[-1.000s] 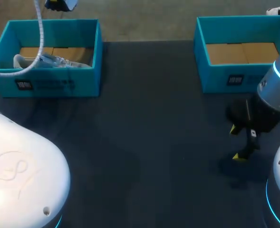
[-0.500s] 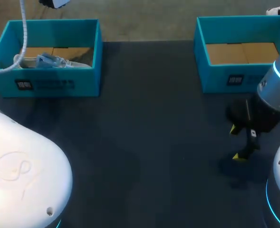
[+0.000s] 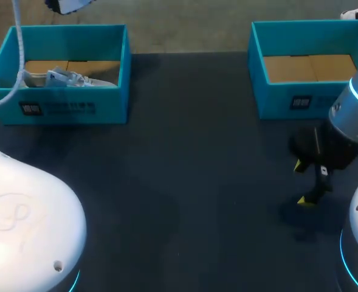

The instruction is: Take the shoe out of the shoebox, open the shoe tongue, remove and reinsert the insole, then place the shoe into the shoebox

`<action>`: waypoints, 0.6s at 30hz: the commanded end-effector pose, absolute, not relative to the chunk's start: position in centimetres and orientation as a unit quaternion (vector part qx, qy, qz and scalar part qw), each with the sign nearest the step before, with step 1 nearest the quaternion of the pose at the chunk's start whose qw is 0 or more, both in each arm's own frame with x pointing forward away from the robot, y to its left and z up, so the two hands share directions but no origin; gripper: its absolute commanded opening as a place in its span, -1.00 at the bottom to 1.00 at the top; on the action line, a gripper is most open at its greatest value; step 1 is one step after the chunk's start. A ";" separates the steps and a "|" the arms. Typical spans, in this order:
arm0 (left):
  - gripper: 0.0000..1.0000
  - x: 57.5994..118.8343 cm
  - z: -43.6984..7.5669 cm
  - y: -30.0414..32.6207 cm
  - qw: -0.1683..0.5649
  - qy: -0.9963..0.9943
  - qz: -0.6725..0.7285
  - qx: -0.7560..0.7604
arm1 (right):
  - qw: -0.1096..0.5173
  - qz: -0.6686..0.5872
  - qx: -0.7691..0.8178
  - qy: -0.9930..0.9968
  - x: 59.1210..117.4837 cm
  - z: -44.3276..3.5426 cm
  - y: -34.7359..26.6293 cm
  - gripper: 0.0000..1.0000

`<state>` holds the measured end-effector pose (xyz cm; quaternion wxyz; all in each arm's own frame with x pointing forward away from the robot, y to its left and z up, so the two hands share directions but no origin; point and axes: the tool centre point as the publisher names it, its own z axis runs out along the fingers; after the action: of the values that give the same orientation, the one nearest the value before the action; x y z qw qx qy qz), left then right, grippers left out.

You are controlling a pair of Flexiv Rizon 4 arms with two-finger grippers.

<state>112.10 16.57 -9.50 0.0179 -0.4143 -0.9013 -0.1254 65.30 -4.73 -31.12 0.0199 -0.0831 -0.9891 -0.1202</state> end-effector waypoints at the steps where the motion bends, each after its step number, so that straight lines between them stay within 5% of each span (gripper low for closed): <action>1: -1.00 113.2 -9.8 19.1 -0.015 -0.851 -0.095 -0.516 | 0.018 -0.120 -0.083 -0.989 65.2 -31.2 -4.8 1.00; 18: -1.00 114.4 -10.0 21.8 -0.032 -0.802 -0.115 -0.586 | 0.018 -0.120 -0.083 -0.989 65.2 -31.2 -4.8 1.00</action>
<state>115.04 21.72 -9.96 -0.0248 -0.5856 -0.8026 -0.1111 65.30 -4.73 -31.11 0.0199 -0.0831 -0.9891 -0.1202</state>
